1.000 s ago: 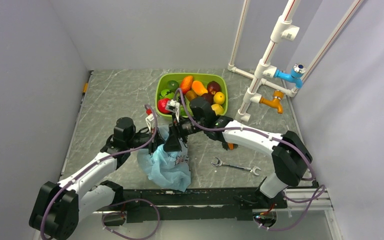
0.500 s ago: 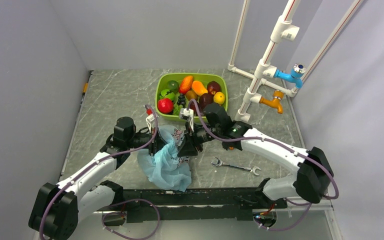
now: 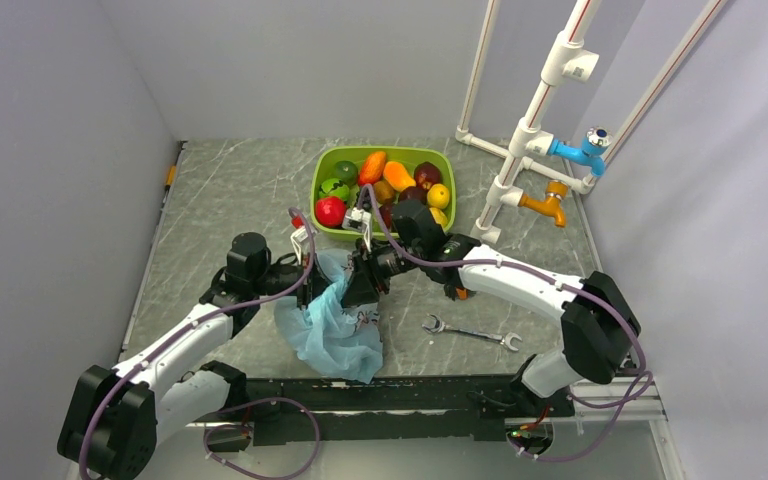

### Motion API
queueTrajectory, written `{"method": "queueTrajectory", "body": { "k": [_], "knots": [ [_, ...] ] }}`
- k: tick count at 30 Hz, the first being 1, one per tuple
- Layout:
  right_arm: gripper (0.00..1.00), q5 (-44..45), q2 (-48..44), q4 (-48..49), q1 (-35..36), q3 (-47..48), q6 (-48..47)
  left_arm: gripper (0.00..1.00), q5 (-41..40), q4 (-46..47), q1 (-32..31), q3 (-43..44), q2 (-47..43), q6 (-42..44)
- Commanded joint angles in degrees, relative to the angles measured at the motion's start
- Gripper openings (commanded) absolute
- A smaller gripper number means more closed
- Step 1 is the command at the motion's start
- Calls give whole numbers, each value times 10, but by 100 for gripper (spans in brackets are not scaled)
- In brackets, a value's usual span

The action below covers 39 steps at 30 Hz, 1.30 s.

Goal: Place the fake fruits into the plastic bag and tie a complex knot

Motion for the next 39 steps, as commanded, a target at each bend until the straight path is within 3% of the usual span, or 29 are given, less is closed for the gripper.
{"method": "queueTrajectory", "body": {
  "k": [1, 5, 11, 14, 18, 25, 28, 30, 34, 36, 39],
  "knots": [
    [40, -28, -9, 123, 4, 47, 28, 0, 20, 12, -9, 12, -4, 13],
    [28, -18, 1, 134, 6, 41, 25, 0, 22, 35, -10, 7, -1, 1],
    [28, 36, 12, 156, 10, 40, 20, 0, 22, 46, -19, 3, 6, -3],
    [29, 44, -15, 109, 4, 24, -24, 0, 24, 19, -18, 11, 0, 17],
    [20, 31, -64, 50, -10, -10, -82, 0, 45, 35, -12, 2, -15, -2],
    [19, 37, -52, 38, -10, -1, -114, 0, 69, -92, -12, 13, -55, 98],
    [17, 32, -47, 50, -9, 3, -107, 0, 64, -61, -12, 7, -52, 75],
    [22, 27, -42, 68, -2, 9, -93, 0, 54, -17, -13, 1, -42, 43],
    [44, 19, -38, 91, 15, 17, -62, 0, 43, 75, -13, -3, 0, -15],
    [56, 17, -42, 68, 16, 19, -65, 0, 37, 91, -12, 3, 11, -23],
    [62, 20, -63, -3, -5, 11, -85, 0, 39, 93, -12, 10, 15, -21]
  ]
}}
